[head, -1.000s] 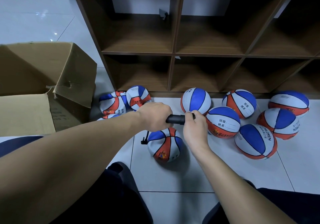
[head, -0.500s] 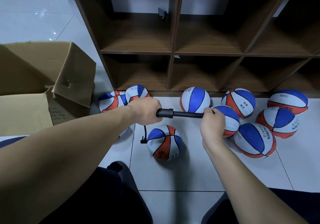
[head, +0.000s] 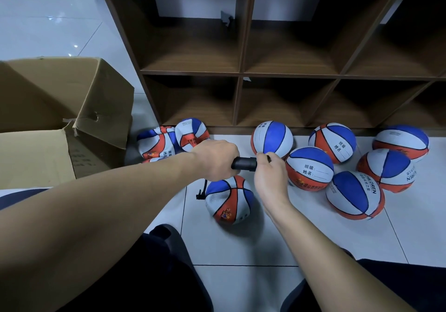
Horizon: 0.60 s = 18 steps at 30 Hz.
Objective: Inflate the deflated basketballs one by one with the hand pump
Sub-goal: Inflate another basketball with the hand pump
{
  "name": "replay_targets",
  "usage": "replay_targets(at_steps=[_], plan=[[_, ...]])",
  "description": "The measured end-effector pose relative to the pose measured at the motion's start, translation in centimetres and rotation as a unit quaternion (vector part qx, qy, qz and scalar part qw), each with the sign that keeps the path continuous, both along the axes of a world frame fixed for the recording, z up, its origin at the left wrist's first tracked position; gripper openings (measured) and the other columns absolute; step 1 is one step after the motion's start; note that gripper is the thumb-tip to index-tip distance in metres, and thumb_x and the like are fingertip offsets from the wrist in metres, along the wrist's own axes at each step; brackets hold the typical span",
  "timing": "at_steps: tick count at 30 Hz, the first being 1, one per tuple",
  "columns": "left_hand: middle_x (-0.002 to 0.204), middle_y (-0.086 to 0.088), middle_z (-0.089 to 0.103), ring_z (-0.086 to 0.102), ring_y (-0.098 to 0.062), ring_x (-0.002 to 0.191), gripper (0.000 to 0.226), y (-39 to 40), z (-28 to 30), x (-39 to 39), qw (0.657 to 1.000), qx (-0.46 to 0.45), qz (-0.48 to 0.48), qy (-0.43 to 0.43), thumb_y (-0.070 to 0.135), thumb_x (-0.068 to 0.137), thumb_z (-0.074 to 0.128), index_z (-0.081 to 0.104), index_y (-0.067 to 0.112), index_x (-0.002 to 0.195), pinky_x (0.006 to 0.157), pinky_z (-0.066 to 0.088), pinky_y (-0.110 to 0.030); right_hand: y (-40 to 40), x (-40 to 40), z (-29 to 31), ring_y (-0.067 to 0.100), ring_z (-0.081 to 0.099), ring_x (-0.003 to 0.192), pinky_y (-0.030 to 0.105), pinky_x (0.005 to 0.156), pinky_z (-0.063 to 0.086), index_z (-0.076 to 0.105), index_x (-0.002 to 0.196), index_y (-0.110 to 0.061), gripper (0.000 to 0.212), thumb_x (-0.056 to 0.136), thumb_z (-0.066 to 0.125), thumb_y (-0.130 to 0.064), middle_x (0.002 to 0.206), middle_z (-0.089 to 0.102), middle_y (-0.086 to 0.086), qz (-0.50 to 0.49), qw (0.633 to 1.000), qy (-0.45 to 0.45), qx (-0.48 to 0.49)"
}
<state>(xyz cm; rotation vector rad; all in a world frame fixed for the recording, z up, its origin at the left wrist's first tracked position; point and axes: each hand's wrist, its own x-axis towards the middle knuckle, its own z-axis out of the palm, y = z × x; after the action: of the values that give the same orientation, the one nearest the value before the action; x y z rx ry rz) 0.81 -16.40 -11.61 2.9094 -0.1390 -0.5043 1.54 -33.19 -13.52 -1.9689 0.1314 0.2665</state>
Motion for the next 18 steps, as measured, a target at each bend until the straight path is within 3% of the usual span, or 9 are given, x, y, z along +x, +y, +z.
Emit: replay_targets(at_steps=[11, 15, 18], plan=[[0.074, 0.005, 0.065, 0.063, -0.016, 0.069, 0.015, 0.6, -0.1, 0.3, 1.0, -0.023, 0.003, -0.005, 0.039, 0.096, 0.069, 0.064, 0.03, 0.086, 0.058, 0.045, -0.029, -0.7, 1.3, 0.4, 0.02, 0.034, 0.065, 0.034, 0.06, 0.029, 0.043, 0.078, -0.015, 0.029, 0.103, 0.053, -0.024, 0.07, 0.038, 0.002, 0.006, 0.999, 0.035, 0.023], [0.074, 0.002, 0.064, 0.063, -0.02, 0.069, 0.026, 2.8, 0.1, 0.4, 0.999, -0.026, 0.03, 0.037, 0.042, 0.097, 0.073, 0.058, 0.029, 0.079, 0.059, 0.049, -0.034, -2.7, 3.3, 1.4, 0.023, 0.029, 0.065, 0.041, 0.06, 0.025, 0.04, 0.072, -0.019, 0.025, 0.091, 0.055, -0.021, 0.066, 0.033, 0.003, -0.053, 0.998, 0.038, 0.019], [0.074, 0.0, 0.065, 0.066, -0.024, 0.072, 0.025, 4.4, 0.1, 0.3, 0.996, -0.035, 0.053, 0.059, 0.042, 0.095, 0.076, 0.061, 0.028, 0.081, 0.068, 0.055, -0.04, -4.3, 4.7, 1.8, 0.025, 0.032, 0.066, 0.041, 0.058, 0.027, 0.04, 0.073, -0.019, 0.026, 0.093, 0.056, -0.021, 0.065, 0.034, 0.004, -0.102, 0.993, 0.047, 0.028]])
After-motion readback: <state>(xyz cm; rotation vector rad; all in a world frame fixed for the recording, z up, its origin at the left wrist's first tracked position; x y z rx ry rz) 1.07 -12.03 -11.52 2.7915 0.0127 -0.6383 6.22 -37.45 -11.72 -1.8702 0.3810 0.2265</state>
